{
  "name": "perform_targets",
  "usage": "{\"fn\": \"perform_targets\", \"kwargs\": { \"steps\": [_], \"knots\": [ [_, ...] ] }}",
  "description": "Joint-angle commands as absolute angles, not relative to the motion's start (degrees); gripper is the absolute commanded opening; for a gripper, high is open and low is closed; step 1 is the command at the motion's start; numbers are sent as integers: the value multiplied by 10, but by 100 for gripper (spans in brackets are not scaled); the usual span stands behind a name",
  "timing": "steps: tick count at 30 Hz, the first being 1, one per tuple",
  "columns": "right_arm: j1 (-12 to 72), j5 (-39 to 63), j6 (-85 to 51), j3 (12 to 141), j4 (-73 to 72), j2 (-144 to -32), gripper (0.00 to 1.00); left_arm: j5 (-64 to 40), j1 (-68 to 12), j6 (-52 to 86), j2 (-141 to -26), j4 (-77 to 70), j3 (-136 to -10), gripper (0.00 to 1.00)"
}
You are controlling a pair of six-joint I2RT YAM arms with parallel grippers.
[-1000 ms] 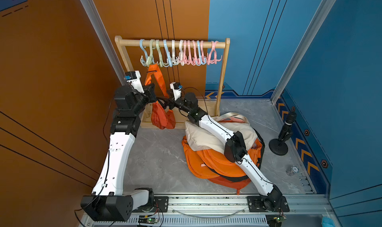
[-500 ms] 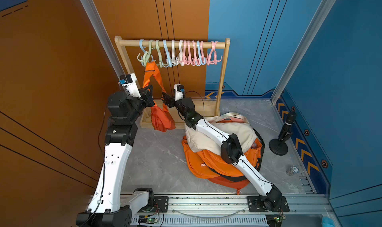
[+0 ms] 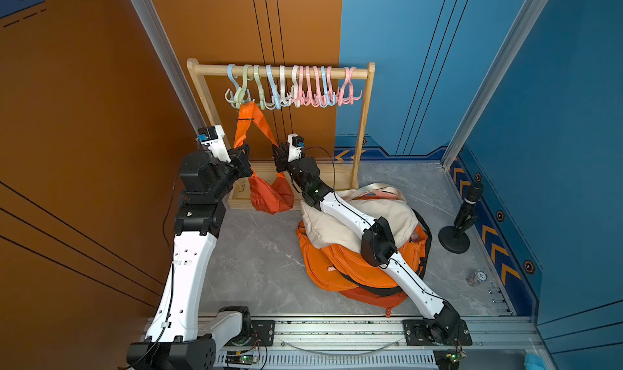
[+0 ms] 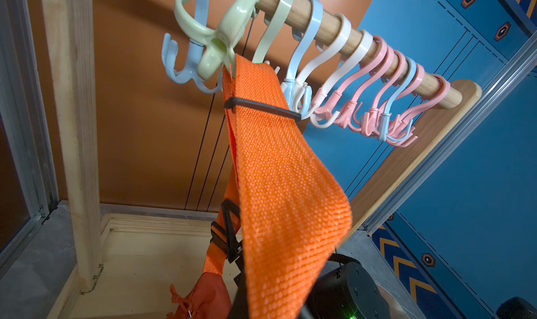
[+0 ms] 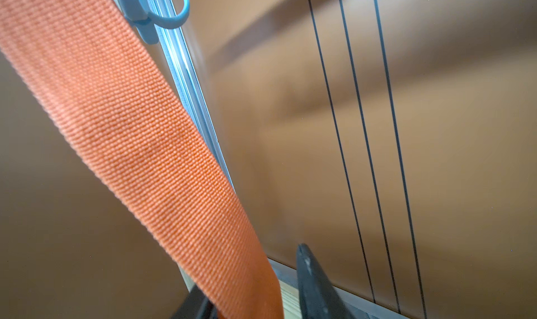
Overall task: Take the bag off the hook
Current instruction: Pick up the bag from the hook.
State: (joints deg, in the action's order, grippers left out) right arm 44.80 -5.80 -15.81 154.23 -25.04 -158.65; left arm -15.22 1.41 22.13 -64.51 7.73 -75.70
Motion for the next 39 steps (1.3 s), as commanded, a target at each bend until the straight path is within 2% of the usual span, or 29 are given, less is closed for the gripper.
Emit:
{"fn": "perform_targets", "kwargs": {
  "steps": [1, 2, 4, 5, 14, 22, 30, 39],
  "knots": [
    [442, -51, -163, 1556, -272, -1555, 27, -165, 20, 228, -642, 64, -752, 0],
    [442, -50, -163, 1556, -272, -1553, 22, -165, 21, 228, -641, 65, -752, 0],
    [442, -45, -163, 1555, -272, -1550, 3, -165, 22, 229, -642, 63, -750, 0],
    [443, -43, -163, 1554, -272, -1549, 0, -164, 22, 229, -641, 64, -749, 0],
    [437, -20, -165, 1411, -307, -1446, 0, -173, 35, 262, -669, 24, -730, 0],
    [430, 6, -172, 1279, -346, -1349, 0, -180, 33, 268, -745, 16, -803, 0],
    [423, 17, -176, 1286, -328, -1341, 0, -186, 33, 256, -825, 39, -919, 0],
    [417, 24, -174, 1326, -306, -1348, 0, -185, 30, 246, -864, 54, -1013, 0]
  ]
}}
